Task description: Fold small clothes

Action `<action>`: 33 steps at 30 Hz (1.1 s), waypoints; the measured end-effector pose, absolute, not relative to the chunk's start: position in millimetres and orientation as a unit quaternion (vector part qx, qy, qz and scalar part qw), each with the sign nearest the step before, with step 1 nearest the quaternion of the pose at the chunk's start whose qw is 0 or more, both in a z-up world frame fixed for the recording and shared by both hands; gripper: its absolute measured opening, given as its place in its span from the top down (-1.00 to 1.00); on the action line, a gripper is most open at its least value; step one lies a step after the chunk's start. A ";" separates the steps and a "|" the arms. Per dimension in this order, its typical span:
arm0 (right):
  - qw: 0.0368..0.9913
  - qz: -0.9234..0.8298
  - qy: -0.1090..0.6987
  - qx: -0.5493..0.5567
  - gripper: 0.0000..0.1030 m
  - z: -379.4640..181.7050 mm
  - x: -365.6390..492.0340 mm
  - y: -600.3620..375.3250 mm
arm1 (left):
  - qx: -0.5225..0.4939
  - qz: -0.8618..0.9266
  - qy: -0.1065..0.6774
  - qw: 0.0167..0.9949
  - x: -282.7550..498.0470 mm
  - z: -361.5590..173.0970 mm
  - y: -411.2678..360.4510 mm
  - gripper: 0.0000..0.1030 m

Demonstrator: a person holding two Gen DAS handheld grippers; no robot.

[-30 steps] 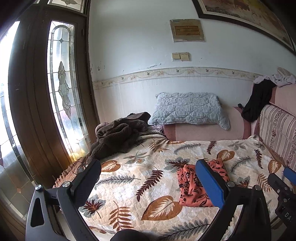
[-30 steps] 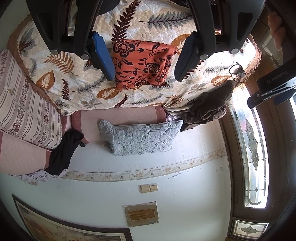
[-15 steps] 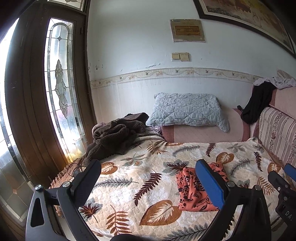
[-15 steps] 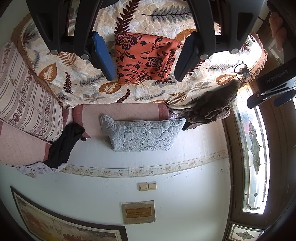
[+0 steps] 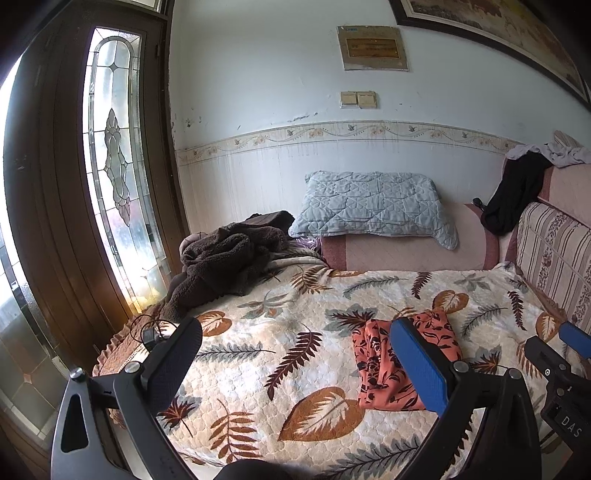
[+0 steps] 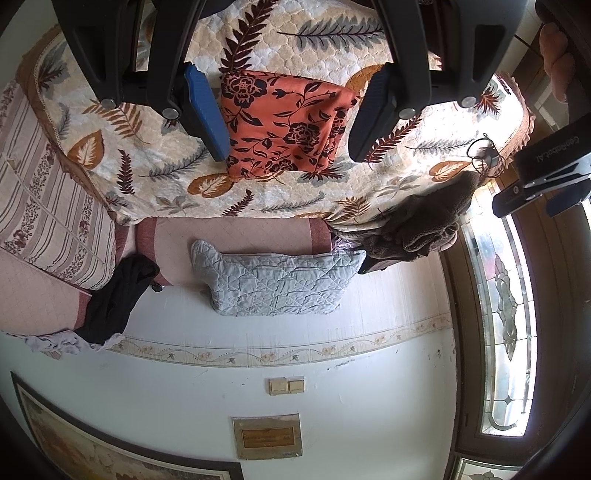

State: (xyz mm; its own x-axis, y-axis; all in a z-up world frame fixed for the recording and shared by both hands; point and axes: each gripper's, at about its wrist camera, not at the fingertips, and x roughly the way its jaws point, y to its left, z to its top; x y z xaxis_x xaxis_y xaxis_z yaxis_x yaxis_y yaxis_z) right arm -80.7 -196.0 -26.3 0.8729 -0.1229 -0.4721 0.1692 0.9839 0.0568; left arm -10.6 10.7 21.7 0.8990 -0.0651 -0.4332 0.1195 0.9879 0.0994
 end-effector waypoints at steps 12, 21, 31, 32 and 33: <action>0.940 -0.070 0.317 0.104 -0.36 -97.6 -31.7 -250.0 | 0.083 -0.048 0.317 0.944 54.9 -62.1 -10.6 -0.97; 0.879 -0.027 0.424 0.217 -0.25 -219.0 56.3 -289.2 | 0.100 -0.067 0.440 0.890 129.0 -178.6 -59.5 -0.97; 0.859 -0.013 0.456 0.234 -0.16 -256.2 72.1 -295.1 | 0.140 -0.060 0.493 0.857 154.6 -228.9 -78.3 -1.00; 0.860 -0.013 0.449 0.243 -0.16 -249.7 67.9 -297.6 | 0.139 -0.056 0.483 0.863 151.0 -219.5 -76.2 -1.00; 0.860 -0.015 0.443 0.252 -0.16 -242.7 63.6 -300.3 | 0.136 -0.053 0.472 0.869 148.3 -208.8 -73.0 -1.00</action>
State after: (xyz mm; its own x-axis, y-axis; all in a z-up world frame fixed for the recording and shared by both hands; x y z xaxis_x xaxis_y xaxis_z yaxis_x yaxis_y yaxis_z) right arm 63.6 -300.3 -242.7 0.6073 0.1964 -0.7698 0.2496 0.8727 0.4196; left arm 148.3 -73.0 -208.8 0.5481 0.0359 -0.8357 0.2203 0.9576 0.1856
